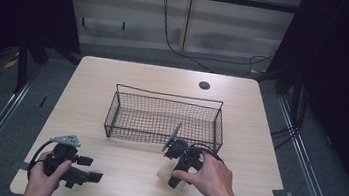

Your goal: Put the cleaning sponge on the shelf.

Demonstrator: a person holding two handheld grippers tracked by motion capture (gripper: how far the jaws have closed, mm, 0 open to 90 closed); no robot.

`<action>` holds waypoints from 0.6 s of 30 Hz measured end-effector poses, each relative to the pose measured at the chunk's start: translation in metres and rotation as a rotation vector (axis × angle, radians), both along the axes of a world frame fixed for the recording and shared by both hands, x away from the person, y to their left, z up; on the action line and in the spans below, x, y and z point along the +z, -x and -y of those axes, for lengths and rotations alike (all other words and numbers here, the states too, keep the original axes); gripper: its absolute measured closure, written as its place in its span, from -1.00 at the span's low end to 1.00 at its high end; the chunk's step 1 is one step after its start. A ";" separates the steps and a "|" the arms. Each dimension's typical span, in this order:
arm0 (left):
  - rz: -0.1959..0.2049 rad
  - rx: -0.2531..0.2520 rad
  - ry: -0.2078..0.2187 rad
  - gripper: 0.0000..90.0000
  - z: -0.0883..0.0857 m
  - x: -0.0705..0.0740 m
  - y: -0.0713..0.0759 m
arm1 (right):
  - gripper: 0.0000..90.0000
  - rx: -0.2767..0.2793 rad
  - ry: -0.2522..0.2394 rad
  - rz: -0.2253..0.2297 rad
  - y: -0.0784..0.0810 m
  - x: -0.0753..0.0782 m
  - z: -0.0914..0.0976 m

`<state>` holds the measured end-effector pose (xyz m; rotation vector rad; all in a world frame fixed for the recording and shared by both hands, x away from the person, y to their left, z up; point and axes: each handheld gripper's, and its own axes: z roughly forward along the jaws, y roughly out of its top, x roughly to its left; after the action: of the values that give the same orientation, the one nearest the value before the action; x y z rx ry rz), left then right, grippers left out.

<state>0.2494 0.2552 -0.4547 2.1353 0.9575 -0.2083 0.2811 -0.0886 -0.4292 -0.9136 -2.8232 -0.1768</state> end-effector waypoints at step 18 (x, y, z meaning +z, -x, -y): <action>-0.002 0.002 0.000 -0.59 0.000 0.000 0.000 | -0.37 0.000 0.009 0.013 0.001 0.021 0.007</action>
<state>0.2493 0.2549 -0.4548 2.1341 0.9612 -0.2094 0.2804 -0.0951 -0.4086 -0.9170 -2.8384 -0.1704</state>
